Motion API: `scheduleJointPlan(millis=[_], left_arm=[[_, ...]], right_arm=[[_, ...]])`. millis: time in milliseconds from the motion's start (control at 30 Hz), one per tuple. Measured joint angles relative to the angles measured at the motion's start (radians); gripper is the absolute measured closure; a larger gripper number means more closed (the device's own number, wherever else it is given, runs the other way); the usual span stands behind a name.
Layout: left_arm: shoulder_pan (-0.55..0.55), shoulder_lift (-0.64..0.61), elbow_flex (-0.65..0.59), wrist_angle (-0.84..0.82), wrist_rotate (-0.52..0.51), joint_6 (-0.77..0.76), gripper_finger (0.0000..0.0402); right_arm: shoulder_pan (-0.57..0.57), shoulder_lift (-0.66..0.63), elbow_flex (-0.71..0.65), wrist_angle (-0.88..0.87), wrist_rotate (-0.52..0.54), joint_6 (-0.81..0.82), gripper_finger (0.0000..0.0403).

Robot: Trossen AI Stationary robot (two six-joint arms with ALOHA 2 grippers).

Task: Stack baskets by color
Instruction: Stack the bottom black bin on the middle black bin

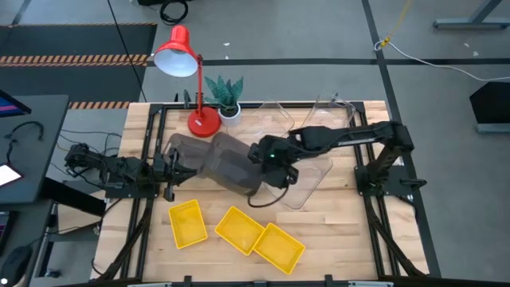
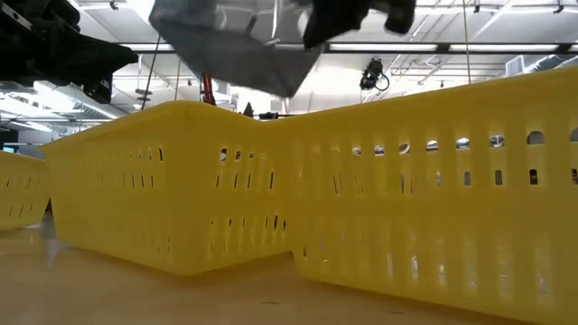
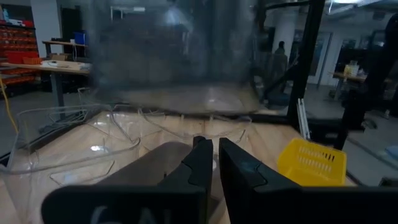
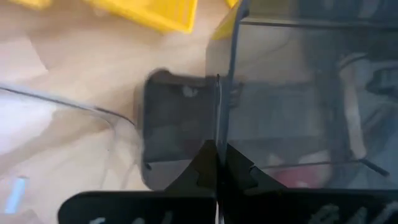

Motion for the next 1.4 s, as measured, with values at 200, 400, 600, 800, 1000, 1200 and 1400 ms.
scheduleJointPlan(millis=[200,400,600,800,1000,1200,1400], left_arm=[[0.0,0.012,0.0,0.008,0.0,-0.001,0.0374],[0.0,0.014,0.0,0.001,0.0,0.0,0.0375],[0.0,0.014,0.0,0.001,0.0,-0.001,0.0368],[0.0,0.014,0.0,0.0,0.0,0.0,0.0373],[0.0,0.014,0.0,0.0,0.0,-0.001,0.0374],[0.0,0.014,0.0,0.0,0.0,0.0,0.0366],[0.0,0.014,0.0,0.0,0.0,-0.001,0.037]], right_arm=[[-0.025,0.1,0.0,-0.015,0.014,-0.051,0.0402],[-0.036,0.151,0.0,-0.038,0.018,-0.077,0.0402],[-0.056,0.163,0.0,-0.076,0.014,-0.076,0.0401],[-0.067,0.164,0.0,-0.084,-0.012,-0.075,0.0399],[-0.067,0.164,0.0,-0.084,-0.023,-0.058,0.0391],[-0.065,0.164,0.0,-0.085,-0.034,0.006,0.0352],[-0.054,0.163,0.0,-0.076,-0.016,0.019,0.0314]])
